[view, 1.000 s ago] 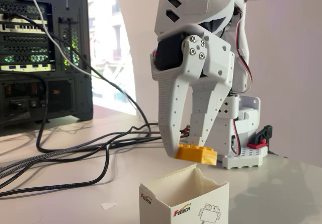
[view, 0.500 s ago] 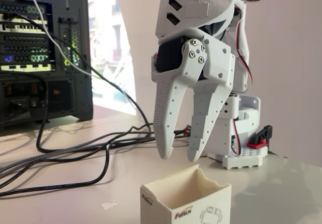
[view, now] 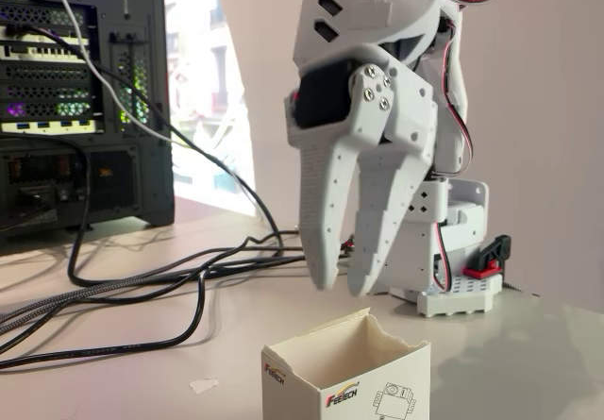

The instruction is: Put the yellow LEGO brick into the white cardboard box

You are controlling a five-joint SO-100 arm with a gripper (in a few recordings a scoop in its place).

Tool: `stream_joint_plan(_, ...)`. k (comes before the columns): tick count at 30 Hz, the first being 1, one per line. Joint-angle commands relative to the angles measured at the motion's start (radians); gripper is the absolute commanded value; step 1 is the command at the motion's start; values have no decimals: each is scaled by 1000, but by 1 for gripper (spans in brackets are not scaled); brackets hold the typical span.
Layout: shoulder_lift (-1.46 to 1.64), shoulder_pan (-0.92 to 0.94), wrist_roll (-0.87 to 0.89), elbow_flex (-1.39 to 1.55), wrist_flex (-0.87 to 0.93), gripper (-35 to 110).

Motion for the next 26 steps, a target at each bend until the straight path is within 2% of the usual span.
stream_joint_plan(1,103,37,-118,-23,5,-2)
stream_joint_plan(7,120,101,-235,-14,9,-9)
stream_joint_plan(15,275,170,-379,175,-77,-9)
stream_joint_plan(26,537,238,-416,437,-161,-9)
